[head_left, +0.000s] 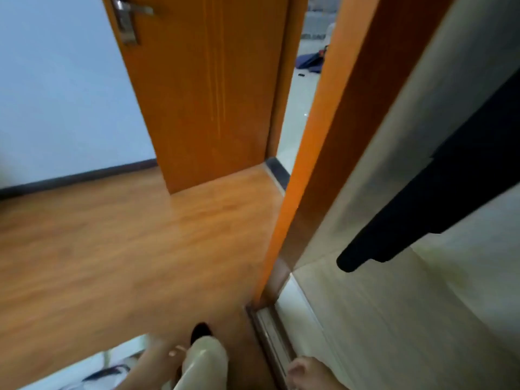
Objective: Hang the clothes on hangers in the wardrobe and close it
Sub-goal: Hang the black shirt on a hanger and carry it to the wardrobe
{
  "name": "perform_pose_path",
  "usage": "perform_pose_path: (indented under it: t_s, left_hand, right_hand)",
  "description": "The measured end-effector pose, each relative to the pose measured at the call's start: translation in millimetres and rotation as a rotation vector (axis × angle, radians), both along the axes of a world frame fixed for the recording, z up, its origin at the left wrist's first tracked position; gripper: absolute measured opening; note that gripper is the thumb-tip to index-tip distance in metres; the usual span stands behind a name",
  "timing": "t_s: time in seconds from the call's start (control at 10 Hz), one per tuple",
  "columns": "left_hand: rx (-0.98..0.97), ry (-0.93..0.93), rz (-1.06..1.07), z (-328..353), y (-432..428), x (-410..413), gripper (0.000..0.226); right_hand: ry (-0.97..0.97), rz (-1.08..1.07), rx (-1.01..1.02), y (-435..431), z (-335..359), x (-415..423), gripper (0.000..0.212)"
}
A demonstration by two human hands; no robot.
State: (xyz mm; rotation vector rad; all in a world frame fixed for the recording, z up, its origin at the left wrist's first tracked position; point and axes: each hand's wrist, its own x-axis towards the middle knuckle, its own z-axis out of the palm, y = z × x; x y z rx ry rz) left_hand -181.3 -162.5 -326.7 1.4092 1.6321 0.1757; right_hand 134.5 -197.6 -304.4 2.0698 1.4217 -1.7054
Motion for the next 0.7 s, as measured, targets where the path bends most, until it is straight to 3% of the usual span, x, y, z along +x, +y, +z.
perform_pose_path:
  t_s: [0.1, 0.2, 0.3, 0.5, 0.6, 0.7]
  left_hand:
    - [-0.295, -0.062, 0.382, -137.7, -69.2, -116.5, 0.022]
    - [-0.364, -0.184, 0.741, -164.8, -100.5, -147.7, 0.011]
    - [-0.373, -0.229, 1.021, -24.4, -57.9, -131.0, 0.018]
    - [-0.532, -0.327, 1.033, -18.8, -13.2, -171.6, 0.016]
    - [-0.507, -0.346, 1.155, -18.5, 17.8, -193.5, 0.017]
    - [-0.504, -0.396, 1.231, -10.3, 45.2, -209.5, 0.013]
  right_hand:
    - [-0.062, 0.044, -0.099, 4.3, 1.2, -39.5, 0.023]
    - [-0.078, 0.079, -0.146, 38.4, -1.3, -65.2, 0.018]
    - [-0.085, 0.011, -0.174, 86.4, 4.4, -94.9, 0.007]
    - [-0.023, -0.048, -0.113, 184.6, 39.2, -179.3, 0.011]
    - [0.026, -0.033, -0.051, 227.8, 46.9, -215.4, 0.014]
    - [-0.053, 0.131, -0.044, 264.1, 42.1, -237.5, 0.018]
